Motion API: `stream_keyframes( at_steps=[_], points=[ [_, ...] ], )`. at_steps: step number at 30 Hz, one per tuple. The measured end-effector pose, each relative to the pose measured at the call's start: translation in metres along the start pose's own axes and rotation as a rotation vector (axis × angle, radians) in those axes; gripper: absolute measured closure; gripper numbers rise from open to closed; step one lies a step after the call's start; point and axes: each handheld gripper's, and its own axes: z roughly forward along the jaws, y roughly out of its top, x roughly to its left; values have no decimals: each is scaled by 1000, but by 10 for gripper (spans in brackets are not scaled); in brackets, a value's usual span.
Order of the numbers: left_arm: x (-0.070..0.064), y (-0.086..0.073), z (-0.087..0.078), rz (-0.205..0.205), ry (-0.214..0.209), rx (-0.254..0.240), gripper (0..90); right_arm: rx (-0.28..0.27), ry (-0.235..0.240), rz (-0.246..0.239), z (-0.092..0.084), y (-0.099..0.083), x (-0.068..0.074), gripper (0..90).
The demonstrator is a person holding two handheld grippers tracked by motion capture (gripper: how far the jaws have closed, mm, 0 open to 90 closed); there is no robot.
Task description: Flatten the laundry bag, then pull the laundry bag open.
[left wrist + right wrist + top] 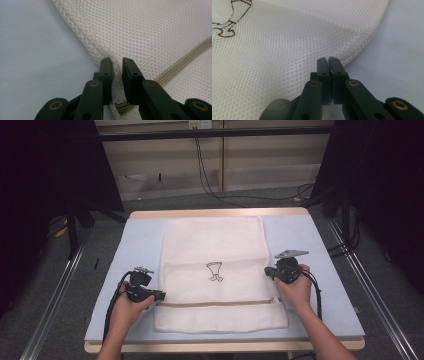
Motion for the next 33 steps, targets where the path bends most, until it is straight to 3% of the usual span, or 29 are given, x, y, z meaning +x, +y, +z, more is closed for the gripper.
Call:
stream_keyframes(
  at_steps=[5,6,8,12,14,28,33],
  points=[
    [3,-2,-4,0,14,7,788,-9,21,-3,-1,0,3,879],
    [3,-3,-4,-17,17,-3,788,-8,27,0,-1,1,4,879],
    [5,-3,-5,-5,17,7,792,-10,31,0,-1,1,6,879],
    [5,-8,-10,-29,33,1,793,-2,41,-17,0,2,11,879],
    [7,-8,-12,-11,31,23,793,-6,40,-29,1,2,13,879],
    [11,-10,-15,-33,53,24,795,-1,66,-40,1,1,19,873],
    [11,-8,-18,-24,62,19,726,-15,76,-29,0,0,17,835]
  ],
)
